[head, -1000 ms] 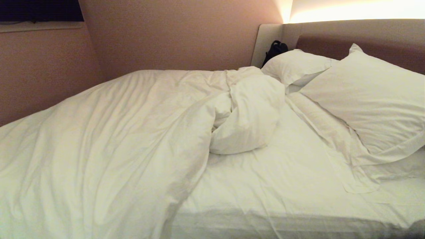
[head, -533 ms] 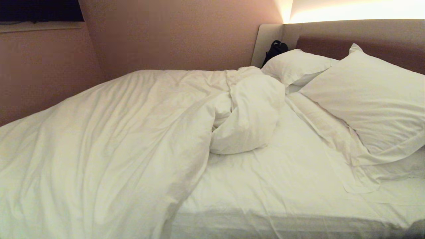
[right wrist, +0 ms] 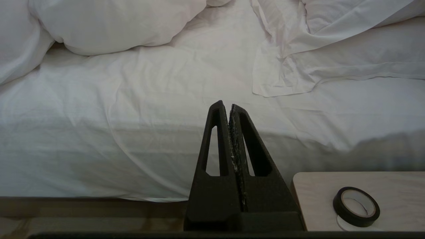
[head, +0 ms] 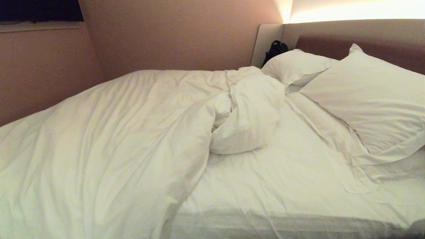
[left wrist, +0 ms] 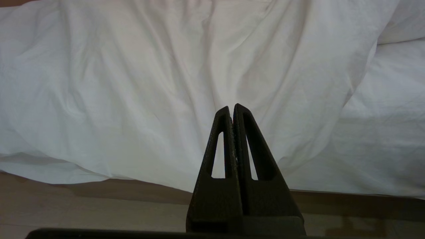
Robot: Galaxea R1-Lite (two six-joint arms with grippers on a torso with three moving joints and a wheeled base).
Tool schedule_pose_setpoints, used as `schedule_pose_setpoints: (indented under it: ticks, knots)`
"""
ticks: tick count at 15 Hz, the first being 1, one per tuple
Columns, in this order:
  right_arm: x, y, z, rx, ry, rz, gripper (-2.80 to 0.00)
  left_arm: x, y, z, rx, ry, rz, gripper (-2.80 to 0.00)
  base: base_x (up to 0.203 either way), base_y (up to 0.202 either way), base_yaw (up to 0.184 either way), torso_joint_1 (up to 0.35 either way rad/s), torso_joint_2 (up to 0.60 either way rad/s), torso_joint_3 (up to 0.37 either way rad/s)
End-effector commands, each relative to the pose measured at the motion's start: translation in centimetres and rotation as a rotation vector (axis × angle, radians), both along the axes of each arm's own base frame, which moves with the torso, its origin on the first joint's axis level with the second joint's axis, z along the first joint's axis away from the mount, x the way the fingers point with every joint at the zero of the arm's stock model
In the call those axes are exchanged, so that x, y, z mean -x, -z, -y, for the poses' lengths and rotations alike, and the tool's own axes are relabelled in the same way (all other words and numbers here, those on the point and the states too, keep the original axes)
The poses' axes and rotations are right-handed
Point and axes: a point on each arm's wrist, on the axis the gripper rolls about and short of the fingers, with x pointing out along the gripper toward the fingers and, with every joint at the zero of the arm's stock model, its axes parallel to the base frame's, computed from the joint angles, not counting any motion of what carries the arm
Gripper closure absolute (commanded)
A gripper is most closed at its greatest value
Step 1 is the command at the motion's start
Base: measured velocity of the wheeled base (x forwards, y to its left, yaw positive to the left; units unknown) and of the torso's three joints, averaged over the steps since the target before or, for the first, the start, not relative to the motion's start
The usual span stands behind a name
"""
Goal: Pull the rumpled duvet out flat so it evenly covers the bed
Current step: Flatten the corners of the folded blanket
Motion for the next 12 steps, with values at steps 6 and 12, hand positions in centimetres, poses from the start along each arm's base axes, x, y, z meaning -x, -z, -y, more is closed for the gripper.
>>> schedule_pose_setpoints:
  ticks: [6, 12]
  knots:
    - [0.1, -0.1, 0.0, 0.015, 0.006, -0.008, 0.00, 0.0, 0.0, 0.0, -0.001, -0.001, 0.000, 0.00, 0.000, 0.000, 0.000, 0.000, 0.00, 0.000]
    - [0.7, -4.1, 0.0, 0.056, -0.017, -0.054, 0.00, 0.0, 0.0, 0.0, 0.000, -0.001, -0.001, 0.00, 0.000, 0.000, 0.000, 0.000, 0.00, 0.000]
